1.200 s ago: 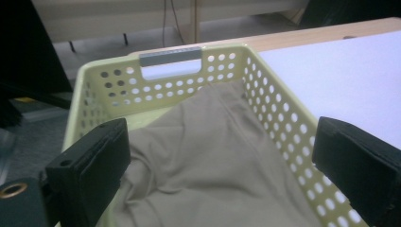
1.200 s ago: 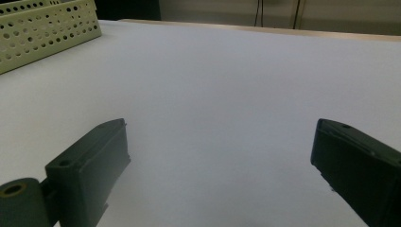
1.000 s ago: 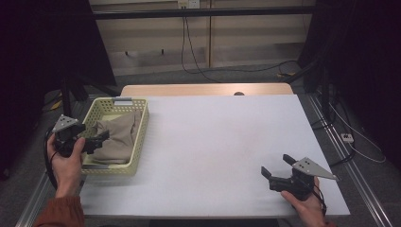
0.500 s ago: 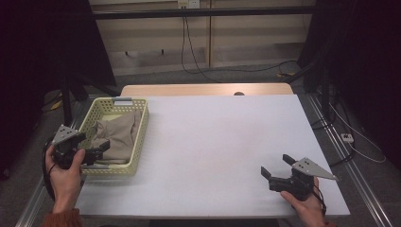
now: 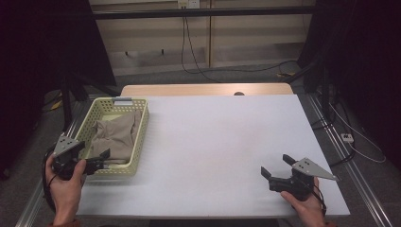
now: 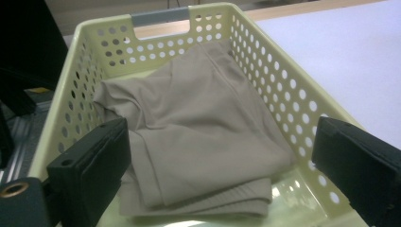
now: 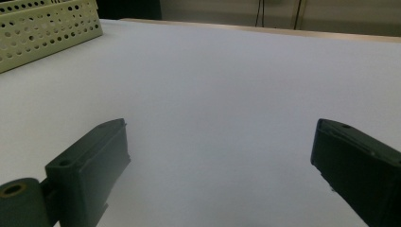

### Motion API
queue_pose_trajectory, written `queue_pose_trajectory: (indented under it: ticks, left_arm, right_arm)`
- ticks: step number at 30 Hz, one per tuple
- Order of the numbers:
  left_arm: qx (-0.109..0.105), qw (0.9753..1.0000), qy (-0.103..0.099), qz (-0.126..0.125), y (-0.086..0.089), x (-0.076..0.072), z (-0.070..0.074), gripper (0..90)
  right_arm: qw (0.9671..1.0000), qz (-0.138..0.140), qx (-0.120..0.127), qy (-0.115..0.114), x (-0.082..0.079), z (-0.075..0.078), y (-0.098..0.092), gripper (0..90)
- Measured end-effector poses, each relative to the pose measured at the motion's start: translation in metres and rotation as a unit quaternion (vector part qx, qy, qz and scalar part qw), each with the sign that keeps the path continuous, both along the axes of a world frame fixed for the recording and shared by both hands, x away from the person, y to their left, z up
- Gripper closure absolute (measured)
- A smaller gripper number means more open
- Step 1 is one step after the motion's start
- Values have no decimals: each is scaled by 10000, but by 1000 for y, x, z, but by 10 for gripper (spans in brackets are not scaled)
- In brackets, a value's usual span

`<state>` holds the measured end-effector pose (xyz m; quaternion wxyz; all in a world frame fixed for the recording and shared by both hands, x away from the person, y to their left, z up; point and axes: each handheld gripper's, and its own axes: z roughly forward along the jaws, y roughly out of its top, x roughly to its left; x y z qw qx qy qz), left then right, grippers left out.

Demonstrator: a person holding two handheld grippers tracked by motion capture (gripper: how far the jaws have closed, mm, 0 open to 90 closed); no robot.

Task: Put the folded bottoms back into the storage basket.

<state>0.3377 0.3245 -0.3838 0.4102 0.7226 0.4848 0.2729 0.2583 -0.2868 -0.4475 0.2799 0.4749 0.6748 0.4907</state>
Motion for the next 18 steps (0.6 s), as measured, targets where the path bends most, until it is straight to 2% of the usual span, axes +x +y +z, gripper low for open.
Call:
queue_pose_trajectory:
  ticks: [7, 10, 12, 14, 15, 17, 18]
  left_arm:
    - [5, 9999, -9, -159, -9, -6, -2, 54]
    - [13, 9990, -265, -353, -15, -10, -2, 54]
    - [-69, 9990, -188, -405, -19, -10, -1, 54]
    - [-42, 9989, -183, -436, -24, -10, -2, 54]
    - [-100, 9987, -196, -449, -26, -10, -2, 54]
    - [-511, 9977, -126, -433, -28, -11, -5, 55]
    - [-592, 9973, -140, -412, -29, -11, -5, 60]
  right_arm:
    - [10000, -13, -13, -7, 0, 0, 0, 45]
    - [10000, -8, -7, 1, 0, 0, 0, 45]
    - [10000, -9, -4, 7, 0, 0, 0, 45]
    - [10000, -5, -3, 11, 0, 0, 1, 45]
    - [10000, -5, 3, 7, 0, 0, 0, 45]
    - [10000, -12, 3, -3, 0, 0, 0, 45]
    - [10000, -12, -2, -9, -1, 0, 0, 46]
